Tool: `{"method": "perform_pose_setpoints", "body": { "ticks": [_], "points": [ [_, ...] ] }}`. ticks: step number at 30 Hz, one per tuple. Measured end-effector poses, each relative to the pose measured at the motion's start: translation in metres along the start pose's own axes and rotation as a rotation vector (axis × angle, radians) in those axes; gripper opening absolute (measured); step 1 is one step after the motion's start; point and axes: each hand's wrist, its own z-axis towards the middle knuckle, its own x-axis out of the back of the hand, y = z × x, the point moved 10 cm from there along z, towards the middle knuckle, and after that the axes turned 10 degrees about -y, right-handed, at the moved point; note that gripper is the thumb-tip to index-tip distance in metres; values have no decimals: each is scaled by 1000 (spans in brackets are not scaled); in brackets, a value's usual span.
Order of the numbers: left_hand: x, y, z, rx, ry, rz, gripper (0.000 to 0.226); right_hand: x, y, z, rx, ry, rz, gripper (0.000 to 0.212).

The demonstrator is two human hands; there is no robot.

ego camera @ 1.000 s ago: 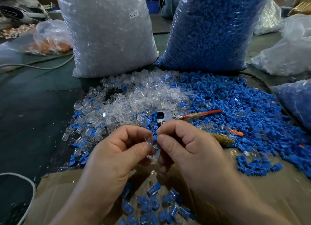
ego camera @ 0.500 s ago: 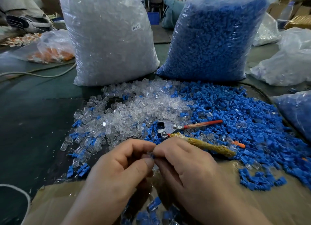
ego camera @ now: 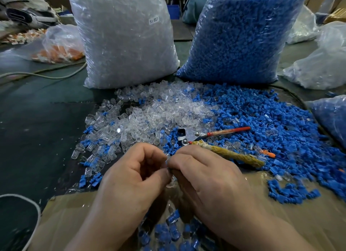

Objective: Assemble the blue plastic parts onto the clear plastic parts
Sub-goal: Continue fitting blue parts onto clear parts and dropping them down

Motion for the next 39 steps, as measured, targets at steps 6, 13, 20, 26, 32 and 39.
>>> {"method": "perform_pose_setpoints", "body": {
  "ticks": [6,13,20,26,32,39],
  "points": [
    [-1,-2,0,-15,26,-55,20,5,8,0,-21,52,-64,27],
    [4,-20,2,54,24,-411,25,-5,103,-11,-523,-213,-367,75],
    [-5,-24,-1,172,-7,-580,17,-1,103,-9,-525,-236,-441,64],
    [-5,-21,-3,181,5,-571,17,-5,111,-13,-548,-312,-399,70],
    [-5,-22,-3,192,23,-538,23,-4,103,-13,-476,-312,-381,57],
    [-3,-22,-3,187,50,-564,22,24,90,-9,-472,-83,-324,47]
  ]
}}
